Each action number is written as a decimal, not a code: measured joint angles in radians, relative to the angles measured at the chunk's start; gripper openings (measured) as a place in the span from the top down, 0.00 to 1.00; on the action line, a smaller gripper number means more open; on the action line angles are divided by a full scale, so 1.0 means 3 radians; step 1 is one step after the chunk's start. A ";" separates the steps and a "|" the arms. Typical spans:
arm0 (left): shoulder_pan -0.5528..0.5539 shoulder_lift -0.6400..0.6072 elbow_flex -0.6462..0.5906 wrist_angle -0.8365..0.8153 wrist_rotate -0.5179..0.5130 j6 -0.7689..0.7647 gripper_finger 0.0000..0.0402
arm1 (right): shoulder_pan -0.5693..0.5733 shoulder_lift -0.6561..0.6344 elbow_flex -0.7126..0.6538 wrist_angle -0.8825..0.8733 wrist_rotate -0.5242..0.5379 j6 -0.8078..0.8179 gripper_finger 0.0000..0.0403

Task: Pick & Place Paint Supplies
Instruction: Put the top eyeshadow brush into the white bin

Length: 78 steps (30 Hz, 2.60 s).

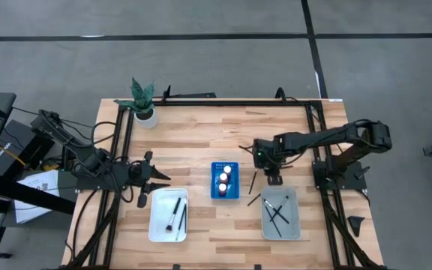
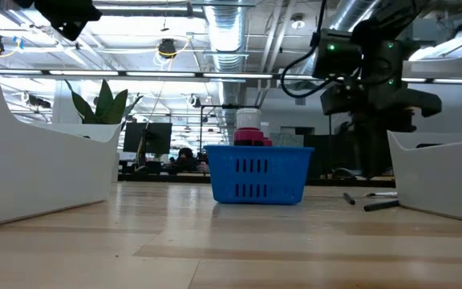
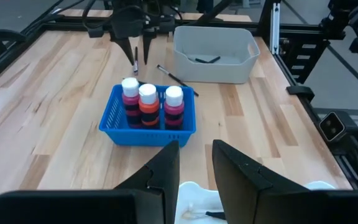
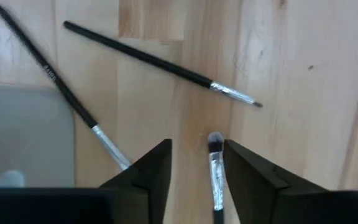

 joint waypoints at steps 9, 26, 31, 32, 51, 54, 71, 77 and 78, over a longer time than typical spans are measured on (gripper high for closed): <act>0.0000 0.0000 0.0000 0.0025 0.0001 -0.0003 0.77 | -0.0026 0.0000 -0.0109 0.0213 0.0035 -0.0075 0.59; 0.0000 0.0000 0.0000 0.0137 0.0056 -0.0002 0.77 | -0.0107 0.0000 -0.0455 0.0635 0.0038 -0.0075 0.68; 0.0001 0.0000 0.0000 0.0157 0.0057 0.0000 0.77 | -0.0102 -0.0009 -0.0558 0.0818 0.0038 -0.0055 0.69; 0.0000 0.0000 0.0000 0.0157 0.0057 -0.0001 0.77 | -0.0102 0.0004 -0.0578 0.0847 0.0038 -0.0051 0.69; 0.0001 0.0000 0.0000 0.0164 0.0057 -0.0003 0.77 | -0.0103 0.0122 -0.0586 0.0884 0.0043 -0.0061 0.98; 0.0001 0.0000 0.0000 0.0165 0.0060 -0.0003 0.77 | -0.0099 0.0103 -0.0569 0.0842 0.0084 -0.0049 0.99; 0.0001 0.0003 0.0000 0.0241 -0.0177 0.0298 0.77 | 0.0075 -0.0541 -0.0257 0.0920 0.0934 0.0154 1.00; 0.0097 0.0119 0.0000 0.0511 -0.0487 0.0725 0.77 | 0.0099 -0.0819 -0.0177 0.1468 0.0910 -0.0033 1.00; 0.0141 0.0163 0.0000 0.0564 -0.0577 0.0821 0.77 | 0.0099 -0.0844 -0.0160 0.1552 0.0909 -0.0073 1.00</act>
